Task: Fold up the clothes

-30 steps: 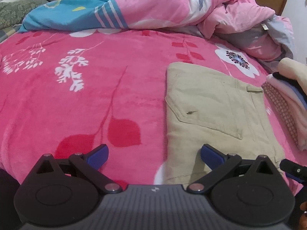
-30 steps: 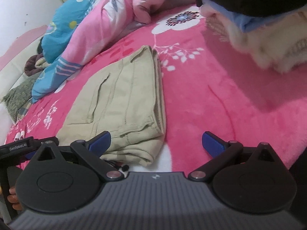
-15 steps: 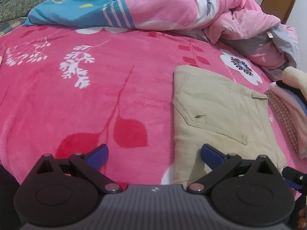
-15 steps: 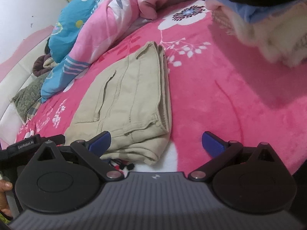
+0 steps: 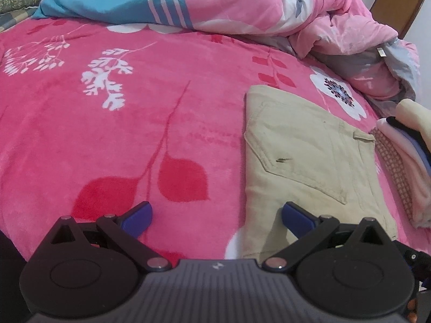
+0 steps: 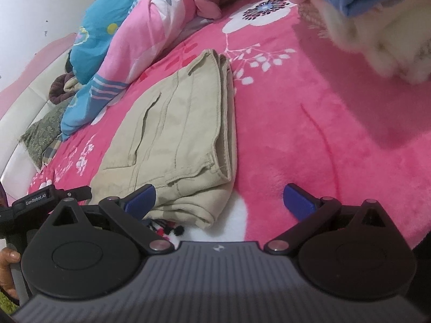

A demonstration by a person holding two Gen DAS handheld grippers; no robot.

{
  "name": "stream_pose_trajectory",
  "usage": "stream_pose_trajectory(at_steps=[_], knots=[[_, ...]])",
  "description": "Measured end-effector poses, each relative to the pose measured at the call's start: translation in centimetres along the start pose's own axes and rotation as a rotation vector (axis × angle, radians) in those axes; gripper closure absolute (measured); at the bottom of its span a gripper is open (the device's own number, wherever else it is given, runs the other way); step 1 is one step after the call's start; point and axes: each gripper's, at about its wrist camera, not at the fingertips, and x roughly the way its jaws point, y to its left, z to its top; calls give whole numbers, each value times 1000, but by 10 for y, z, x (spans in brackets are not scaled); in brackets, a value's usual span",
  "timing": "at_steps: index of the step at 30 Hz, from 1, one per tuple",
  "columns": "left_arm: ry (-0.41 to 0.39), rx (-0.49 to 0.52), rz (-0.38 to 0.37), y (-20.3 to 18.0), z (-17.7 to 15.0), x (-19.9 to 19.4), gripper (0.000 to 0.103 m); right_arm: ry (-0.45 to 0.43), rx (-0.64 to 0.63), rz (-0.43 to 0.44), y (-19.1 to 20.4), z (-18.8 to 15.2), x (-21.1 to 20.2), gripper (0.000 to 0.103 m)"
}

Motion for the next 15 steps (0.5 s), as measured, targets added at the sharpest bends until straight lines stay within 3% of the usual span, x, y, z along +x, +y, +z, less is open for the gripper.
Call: stream_pose_trajectory(at_steps=[5,8,11,15], knots=[[-7,1,-14,0,1,-2,0,-38,30,60,-10,-3,-3,1],[-25,-26,-70,4,3,-5,0,-37,16,69,-9,-4,-4,1],[-48,-52,-174,6,4,-10,0,-31,-7,56,-5,-2,-4,1],[-14,-22,-257,2,7,-8,4,-31,37,81,-7,4,-8,1]])
